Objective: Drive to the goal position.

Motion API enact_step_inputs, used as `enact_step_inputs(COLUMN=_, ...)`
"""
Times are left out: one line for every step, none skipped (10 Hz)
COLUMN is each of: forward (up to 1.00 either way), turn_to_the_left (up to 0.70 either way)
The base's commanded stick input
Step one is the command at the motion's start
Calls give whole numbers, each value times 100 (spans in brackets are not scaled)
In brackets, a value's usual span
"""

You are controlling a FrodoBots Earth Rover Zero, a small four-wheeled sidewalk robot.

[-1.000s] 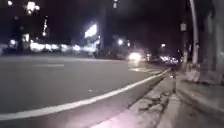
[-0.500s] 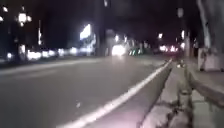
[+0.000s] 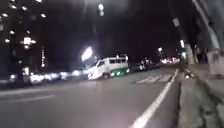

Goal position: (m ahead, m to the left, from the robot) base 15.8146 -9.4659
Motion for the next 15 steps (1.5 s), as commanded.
enact_step_inputs(forward=-100, turn_to_the_left=0)
enact_step_inputs(forward=-100, turn_to_the_left=0)
enact_step_inputs(forward=-100, turn_to_the_left=0)
enact_step_inputs(forward=-100, turn_to_the_left=0)
enact_step_inputs(forward=-100, turn_to_the_left=0)
enact_step_inputs(forward=-100, turn_to_the_left=0)
enact_step_inputs(forward=-100, turn_to_the_left=0)
enact_step_inputs(forward=-93, turn_to_the_left=0)
enact_step_inputs(forward=-64, turn_to_the_left=0)
enact_step_inputs(forward=0, turn_to_the_left=0)
enact_step_inputs(forward=0, turn_to_the_left=0)
enact_step_inputs(forward=0, turn_to_the_left=0)
enact_step_inputs(forward=0, turn_to_the_left=0)
enact_step_inputs(forward=0, turn_to_the_left=0)
enact_step_inputs(forward=0, turn_to_the_left=0)
